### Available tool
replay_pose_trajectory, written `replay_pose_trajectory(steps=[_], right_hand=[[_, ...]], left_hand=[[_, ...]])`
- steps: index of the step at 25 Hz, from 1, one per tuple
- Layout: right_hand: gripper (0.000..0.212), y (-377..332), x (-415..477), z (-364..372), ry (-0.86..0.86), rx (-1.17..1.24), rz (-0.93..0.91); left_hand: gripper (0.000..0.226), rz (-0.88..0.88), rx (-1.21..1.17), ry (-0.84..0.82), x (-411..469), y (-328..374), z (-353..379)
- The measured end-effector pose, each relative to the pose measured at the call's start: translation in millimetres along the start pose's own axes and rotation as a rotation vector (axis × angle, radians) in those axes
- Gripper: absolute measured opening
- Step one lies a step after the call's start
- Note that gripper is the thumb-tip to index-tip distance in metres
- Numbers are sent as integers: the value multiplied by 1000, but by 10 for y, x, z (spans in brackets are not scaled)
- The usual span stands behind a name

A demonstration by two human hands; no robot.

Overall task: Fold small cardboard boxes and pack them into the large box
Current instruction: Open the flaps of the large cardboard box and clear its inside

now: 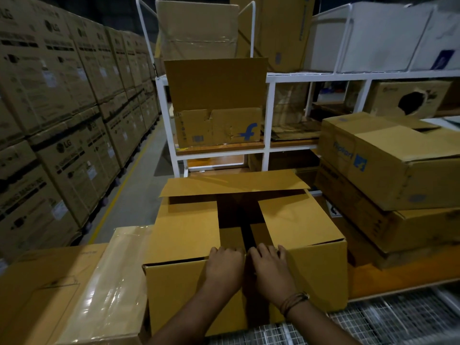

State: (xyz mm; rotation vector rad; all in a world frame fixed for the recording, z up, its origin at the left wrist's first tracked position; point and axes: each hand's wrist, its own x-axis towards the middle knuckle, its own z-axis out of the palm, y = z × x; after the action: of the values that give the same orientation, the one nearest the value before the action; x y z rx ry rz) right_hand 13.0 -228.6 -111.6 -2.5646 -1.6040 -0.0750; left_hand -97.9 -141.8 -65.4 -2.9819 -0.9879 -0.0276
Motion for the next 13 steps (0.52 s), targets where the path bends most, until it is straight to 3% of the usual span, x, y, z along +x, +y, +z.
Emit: replay_pose_trajectory(steps=[6, 13], right_hand=[[52, -22, -50, -94, -10, 16, -3], [47, -46, -30, -310, -162, 68, 47]], left_hand=[[26, 26, -46, -2, -21, -23, -14], [21, 21, -139, -56, 16, -29, -64]])
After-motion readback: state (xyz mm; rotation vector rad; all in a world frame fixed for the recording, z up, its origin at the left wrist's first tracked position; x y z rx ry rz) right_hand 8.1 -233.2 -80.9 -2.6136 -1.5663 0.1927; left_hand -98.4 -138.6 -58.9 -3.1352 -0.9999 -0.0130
